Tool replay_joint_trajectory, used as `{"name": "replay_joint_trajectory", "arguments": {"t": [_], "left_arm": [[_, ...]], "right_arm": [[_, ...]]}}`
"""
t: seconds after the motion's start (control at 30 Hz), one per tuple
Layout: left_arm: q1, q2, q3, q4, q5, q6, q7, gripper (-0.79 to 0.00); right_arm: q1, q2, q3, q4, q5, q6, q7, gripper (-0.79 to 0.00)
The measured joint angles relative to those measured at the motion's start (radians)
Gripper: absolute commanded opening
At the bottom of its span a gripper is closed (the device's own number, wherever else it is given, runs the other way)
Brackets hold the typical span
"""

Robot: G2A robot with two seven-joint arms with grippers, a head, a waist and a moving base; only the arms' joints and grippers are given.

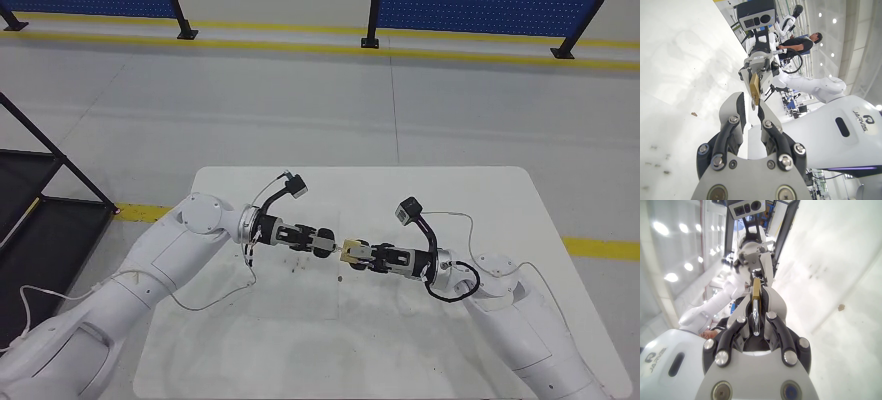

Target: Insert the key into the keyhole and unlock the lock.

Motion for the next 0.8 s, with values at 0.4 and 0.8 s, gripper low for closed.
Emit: {"name": "replay_joint_trajectory", "arguments": {"t": [0.4,0.8], "left_arm": [[0.008,-0.019,-0.018,0.003,-0.006,0.029,-0.017,-0.693],[0.033,-0.027,-0.046,-0.004,0.005,0.056,-0.027,-0.674]], "right_arm": [[0.0,0.0,0.0,0.0,0.0,0.0,0.0,-0.785],[0.0,0.0,0.0,0.0,0.0,0.0,0.0,-0.785]]}}
